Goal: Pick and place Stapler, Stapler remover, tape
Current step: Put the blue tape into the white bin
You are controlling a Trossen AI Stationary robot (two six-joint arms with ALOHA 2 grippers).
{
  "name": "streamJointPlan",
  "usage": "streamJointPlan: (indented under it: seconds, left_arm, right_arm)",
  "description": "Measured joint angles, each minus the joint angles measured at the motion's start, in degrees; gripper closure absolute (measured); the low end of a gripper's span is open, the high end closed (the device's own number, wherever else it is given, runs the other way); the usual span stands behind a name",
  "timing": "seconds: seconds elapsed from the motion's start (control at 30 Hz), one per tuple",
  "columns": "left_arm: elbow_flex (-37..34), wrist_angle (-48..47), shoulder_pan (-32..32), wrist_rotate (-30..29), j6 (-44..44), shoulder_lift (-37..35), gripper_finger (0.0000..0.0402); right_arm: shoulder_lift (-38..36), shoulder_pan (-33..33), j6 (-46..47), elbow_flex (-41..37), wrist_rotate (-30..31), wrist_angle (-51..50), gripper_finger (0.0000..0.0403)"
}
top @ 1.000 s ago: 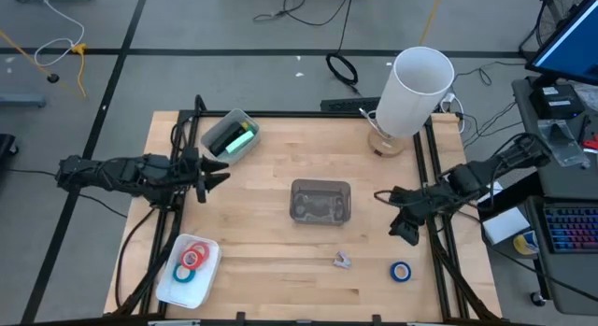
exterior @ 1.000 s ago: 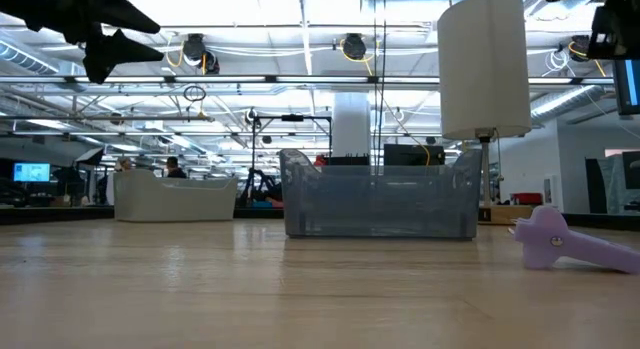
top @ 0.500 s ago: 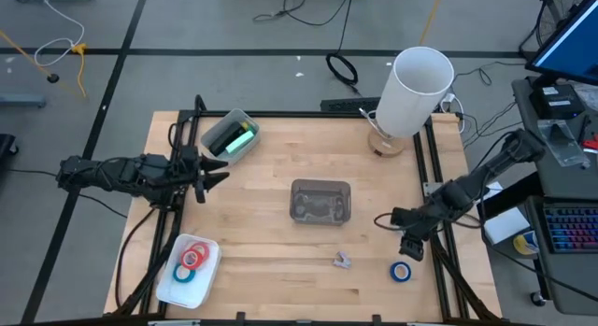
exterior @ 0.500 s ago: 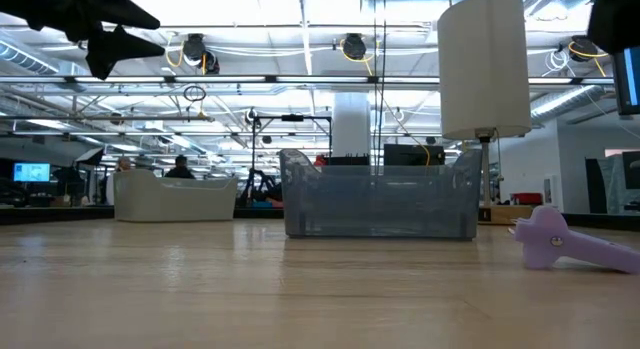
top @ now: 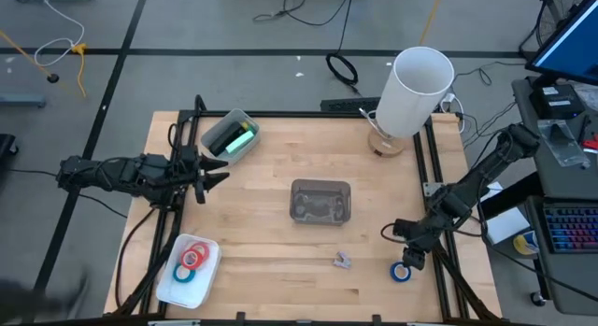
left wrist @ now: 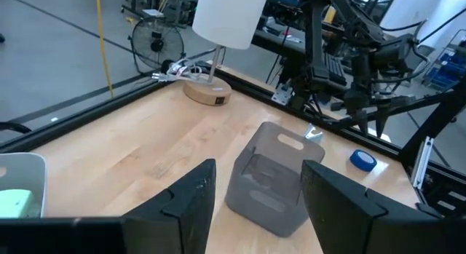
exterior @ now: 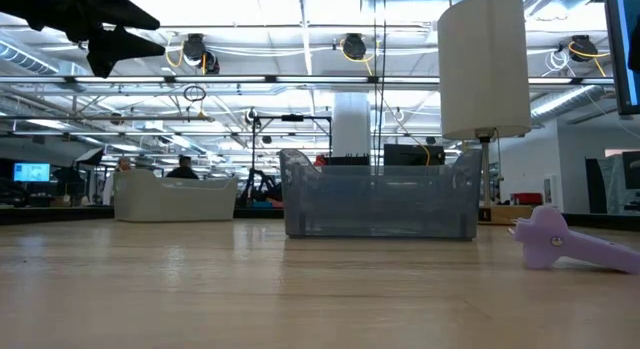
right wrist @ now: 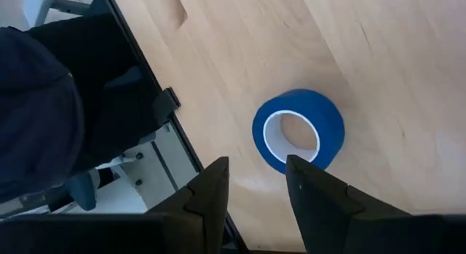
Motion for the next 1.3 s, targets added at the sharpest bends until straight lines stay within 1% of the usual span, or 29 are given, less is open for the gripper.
streamJointPlan:
  seconds: [0.5, 0.8, 1.03, 1.2, 1.3]
  left_arm:
    - [0.02, -0.11, 0.00, 0.03, -1.28, 0.00, 0.0201]
    - [0.04, -0.11, 0.00, 0.07, -1.27, 0.00, 0.0201]
    - [0.04, -0.13, 0.00, 0.12, -2.43, 0.00, 0.0201]
    - [0.04, -0.13, 0.00, 0.13, -2.43, 0.02, 0.0201]
    - [0.04, -0.15, 0.00, 0.13, -2.40, 0.02, 0.0201]
  right_arm:
    - [0.01, 0.62, 6.13, 0.00, 0.11, -0.14, 0.0273]
    - [0.00, 0.59, 16.42, -0.02, 0.04, -7.87, 0.0273]
    - [0.67, 0.73, 16.33, -0.02, 0.04, -2.28, 0.0273]
    - [4.29, 3.06, 17.63, -0.02, -0.20, 0.07, 0.0273]
    - [6.90, 4.27, 18.16, -0.02, -3.12, 0.52, 0.0273]
